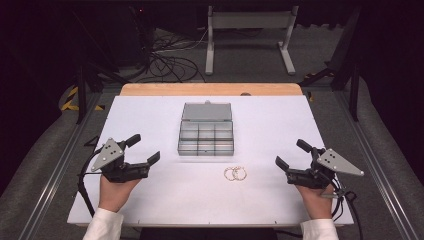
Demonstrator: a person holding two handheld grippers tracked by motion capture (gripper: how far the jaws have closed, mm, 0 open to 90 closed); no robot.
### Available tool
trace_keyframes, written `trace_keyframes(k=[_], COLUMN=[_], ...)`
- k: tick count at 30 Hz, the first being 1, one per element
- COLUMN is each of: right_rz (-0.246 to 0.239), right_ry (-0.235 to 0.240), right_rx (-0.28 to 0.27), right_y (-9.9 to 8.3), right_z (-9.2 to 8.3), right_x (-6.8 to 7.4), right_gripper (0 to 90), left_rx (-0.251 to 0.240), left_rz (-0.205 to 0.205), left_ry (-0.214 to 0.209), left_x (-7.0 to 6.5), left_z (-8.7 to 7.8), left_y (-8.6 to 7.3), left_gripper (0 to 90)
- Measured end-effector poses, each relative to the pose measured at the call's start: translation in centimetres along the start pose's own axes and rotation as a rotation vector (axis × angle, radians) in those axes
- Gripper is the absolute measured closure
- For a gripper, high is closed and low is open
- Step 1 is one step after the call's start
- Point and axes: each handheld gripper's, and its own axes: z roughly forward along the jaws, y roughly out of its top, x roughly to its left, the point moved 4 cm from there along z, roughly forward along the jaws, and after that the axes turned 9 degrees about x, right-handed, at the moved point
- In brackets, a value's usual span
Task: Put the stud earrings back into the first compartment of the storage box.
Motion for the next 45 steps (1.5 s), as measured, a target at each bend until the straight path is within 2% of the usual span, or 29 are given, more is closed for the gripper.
trace_keyframes(k=[4, 10, 13, 20, 34, 45], right_rz=[0.006, 0.013, 0.003, -0.008, -0.012, -0.018], right_ry=[-0.012, -0.015, -0.022, -0.031, -0.03, -0.025], right_rx=[0.01, 0.022, 0.03, 0.036, 0.046, 0.044], right_y=[-0.2, -0.4, -0.4, -0.5, -0.6, -0.6], right_z=[0.0, 0.1, 0.2, 0.1, 0.3, 0.3], right_x=[-0.1, -0.2, -0.2, -0.2, -0.2, 0.0], right_gripper=[6.6, 7.8, 8.2, 8.9, 9.7, 9.9], left_rx=[0.052, 0.103, 0.131, 0.185, 0.256, 0.301], left_rz=[0.027, 0.057, 0.081, 0.1, 0.127, 0.154], left_ry=[-0.01, -0.045, -0.053, -0.093, -0.161, -0.203], left_x=[-1.2, -3.1, -3.9, -5.9, -9.2, -11.0], left_z=[1.1, 3.0, 4.0, 6.4, 10.8, 13.5], left_y=[0.1, 0.4, 0.5, 1.0, 1.8, 2.4], left_gripper=[18.8, 24.9, 26.3, 29.8, 37.3, 42.2])
